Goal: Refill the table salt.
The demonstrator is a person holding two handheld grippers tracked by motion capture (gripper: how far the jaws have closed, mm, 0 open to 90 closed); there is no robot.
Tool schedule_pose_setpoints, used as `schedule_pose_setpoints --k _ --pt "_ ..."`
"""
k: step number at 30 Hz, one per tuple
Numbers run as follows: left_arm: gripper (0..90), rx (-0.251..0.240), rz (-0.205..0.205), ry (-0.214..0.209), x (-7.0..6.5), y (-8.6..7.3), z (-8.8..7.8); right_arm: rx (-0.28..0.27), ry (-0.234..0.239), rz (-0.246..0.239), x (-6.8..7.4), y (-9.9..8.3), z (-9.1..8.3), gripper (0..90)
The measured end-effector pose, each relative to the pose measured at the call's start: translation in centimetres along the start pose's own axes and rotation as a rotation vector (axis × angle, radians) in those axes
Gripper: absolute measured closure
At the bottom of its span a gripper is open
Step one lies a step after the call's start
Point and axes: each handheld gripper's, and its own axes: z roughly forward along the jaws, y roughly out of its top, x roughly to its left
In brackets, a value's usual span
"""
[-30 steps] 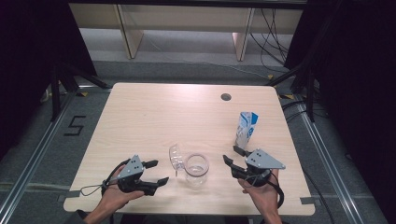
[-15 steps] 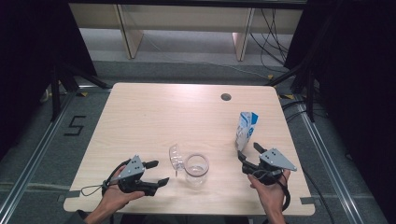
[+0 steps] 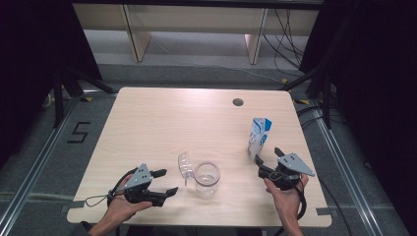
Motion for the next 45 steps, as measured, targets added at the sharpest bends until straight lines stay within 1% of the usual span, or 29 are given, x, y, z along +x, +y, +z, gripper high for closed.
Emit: schedule_pose_setpoints --k 1,2,3,6,7,8,10,11,13,15,16,17,19,24,25,26,27,28,30,32,34,35,36,37,38,40,41,43,45 --pt "23.9 0.001 -0.017 0.001 0.0 0.0 0.0 0.0 0.0 0.0 0.0 0.0 0.0 23.5" --pt "23.8 0.002 0.0 0.0 0.1 0.0 0.0 0.0 -0.004 0.002 -0.1 0.0 0.1 21.1" --pt "23.8 0.002 -0.002 0.0 0.1 0.0 0.0 0.008 -0.034 0.009 -0.2 0.0 0.5 17.2" --pt "23.8 0.006 0.007 0.005 0.0 0.0 0.0 0.003 -0.044 0.019 -0.3 0.0 1.0 16.5" --pt "23.8 0.007 -0.006 0.009 0.0 0.0 0.0 0.008 -0.053 0.053 -0.1 0.0 1.2 15.7" --pt "23.8 0.009 0.0 0.005 0.0 0.0 0.1 -0.004 -0.042 0.029 -0.4 0.0 1.6 15.9" --pt "23.9 0.011 0.003 0.004 0.0 0.0 0.0 0.002 -0.058 0.038 -0.3 0.1 1.9 16.0" --pt "23.9 0.01 0.002 0.005 0.0 0.0 0.0 -0.005 -0.067 0.016 -0.5 0.2 2.4 15.9" --pt "23.9 0.008 -0.009 0.008 -0.1 0.0 0.0 0.004 -0.077 0.021 -0.5 0.2 2.6 15.7" --pt "23.9 0.007 0.004 0.005 0.0 0.0 0.0 -0.01 -0.073 0.032 -0.5 0.2 3.2 15.7" --pt "23.9 0.0 -0.027 0.0 -0.1 -0.1 0.1 -0.006 -0.086 0.023 -0.4 0.3 3.4 15.7" --pt "23.9 0.001 -0.025 -0.002 -0.1 -0.1 0.0 -0.005 -0.092 0.02 -0.3 0.3 3.7 15.8" --pt "23.9 0.001 0.0 0.001 0.0 0.0 0.0 0.008 -0.075 0.026 0.0 0.3 4.3 15.9" --pt "23.9 -0.001 -0.001 0.0 0.0 0.0 -0.1 -0.005 -0.117 0.032 0.4 0.4 5.6 16.2" --pt "23.9 -0.001 -0.001 -0.001 0.0 0.0 -0.1 -0.007 -0.119 0.053 0.4 0.3 6.1 17.0" --pt "23.9 -0.001 0.003 -0.003 0.0 0.0 0.0 -0.007 -0.119 0.053 0.4 0.3 6.1 17.0" --pt "23.9 -0.001 -0.001 -0.001 0.0 0.0 0.0 -0.007 -0.12 0.073 0.4 0.2 6.3 17.2" --pt "23.9 -0.002 -0.021 -0.002 -0.1 -0.1 0.0 -0.013 -0.117 0.068 0.3 0.2 6.5 17.3" --pt "23.8 -0.003 -0.027 -0.003 -0.1 -0.1 0.0 -0.005 -0.116 0.084 0.3 0.0 7.0 17.5" --pt "23.9 0.001 0.005 -0.007 0.0 0.0 0.0 0.002 -0.121 0.081 0.6 -0.1 7.3 17.5" --pt "23.9 0.004 0.003 -0.009 0.0 0.0 0.0 0.005 -0.119 0.06 0.8 -0.1 7.7 17.7" --pt "23.9 0.004 0.003 -0.009 0.0 0.0 0.0 -0.016 -0.124 0.061 0.8 -0.2 7.9 17.8" --pt "23.9 0.002 0.003 -0.008 0.0 0.0 0.0 -0.016 -0.124 0.061 0.8 -0.2 7.9 17.8" --pt "23.9 0.003 0.003 -0.009 0.0 0.0 0.0 0.002 -0.133 0.096 1.2 -0.1 7.9 17.8" --pt "23.9 0.002 0.003 -0.008 0.0 0.0 0.0 -0.015 -0.129 0.054 0.8 -0.2 8.1 17.7" --pt "23.9 0.004 0.008 -0.009 0.0 0.0 -0.1 -0.005 -0.126 0.064 0.7 -0.3 8.3 17.4" --pt "23.9 0.005 0.009 -0.009 0.0 0.0 -0.1 -0.016 -0.135 0.067 0.7 -0.4 8.6 17.4" --pt "23.9 0.003 0.006 -0.01 0.0 0.0 -0.1 0.004 -0.14 0.061 0.4 -0.5 8.8 17.2" --pt "23.9 0.002 0.006 -0.009 0.0 0.0 -0.1 0.0 -0.138 0.057 0.2 -0.6 9.0 17.4"
